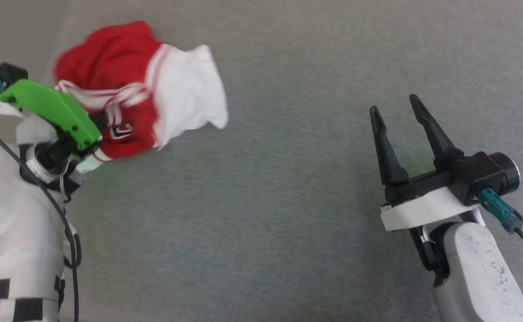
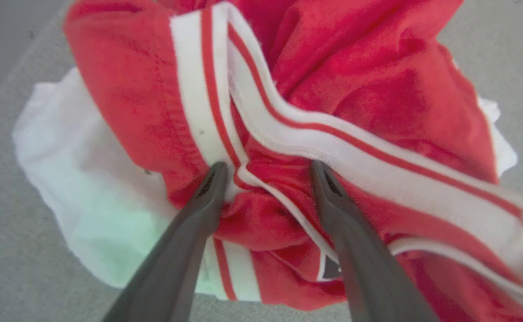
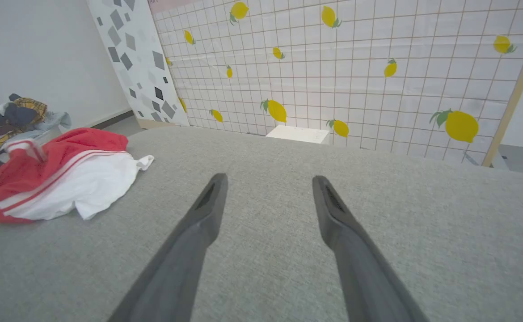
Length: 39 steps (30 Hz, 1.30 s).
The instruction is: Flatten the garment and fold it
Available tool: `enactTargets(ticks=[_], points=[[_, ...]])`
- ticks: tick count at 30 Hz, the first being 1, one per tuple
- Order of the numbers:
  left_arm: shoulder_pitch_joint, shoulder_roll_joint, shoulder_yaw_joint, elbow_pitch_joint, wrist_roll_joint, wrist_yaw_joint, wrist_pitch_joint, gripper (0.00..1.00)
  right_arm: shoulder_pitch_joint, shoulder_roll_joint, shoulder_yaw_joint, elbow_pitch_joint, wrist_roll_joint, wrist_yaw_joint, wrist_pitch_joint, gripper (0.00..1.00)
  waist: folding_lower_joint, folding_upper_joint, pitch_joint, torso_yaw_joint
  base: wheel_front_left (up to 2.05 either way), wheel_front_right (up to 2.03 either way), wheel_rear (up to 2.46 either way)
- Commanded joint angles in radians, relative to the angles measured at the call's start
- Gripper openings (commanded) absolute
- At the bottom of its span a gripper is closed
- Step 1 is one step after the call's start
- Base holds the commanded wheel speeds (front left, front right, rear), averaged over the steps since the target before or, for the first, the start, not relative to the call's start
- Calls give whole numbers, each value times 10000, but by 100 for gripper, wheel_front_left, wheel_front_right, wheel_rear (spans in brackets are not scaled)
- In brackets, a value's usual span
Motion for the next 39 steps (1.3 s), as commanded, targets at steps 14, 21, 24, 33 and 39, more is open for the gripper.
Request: enactTargets(ticks=[14,21,24,33,39], points=[[1196,496,-314,-1102,743,-40,-1111,0,310,-10,-244,909,389,-15,-370,100,-2,0,-935,-1176,0,0,0],[992,206,-512,-1557,2059,-328,-5350,0,1428,-10,-612,1100,537,-15,-390,100,-2,0,-3033,-1260,0,0,0],[1017,-146,-903,-1709,2590,-365,-6686,0,1951,-10,-776,1045,542,-15,-384,100,-2,0,-3770,-1479,0,0,0],[698,-1695,-2324,-1629,3318,-663,-8693,0,2704,-10,-900,535,427,-15,49,100,-2,0,-4740,-2521,0,0,0],[361,-2507,-3392,-1229,3030,-948,-9013,0,2980,-10,-774,287,410,-15,308,100,-2,0,-4951,-3408,0,0,0]])
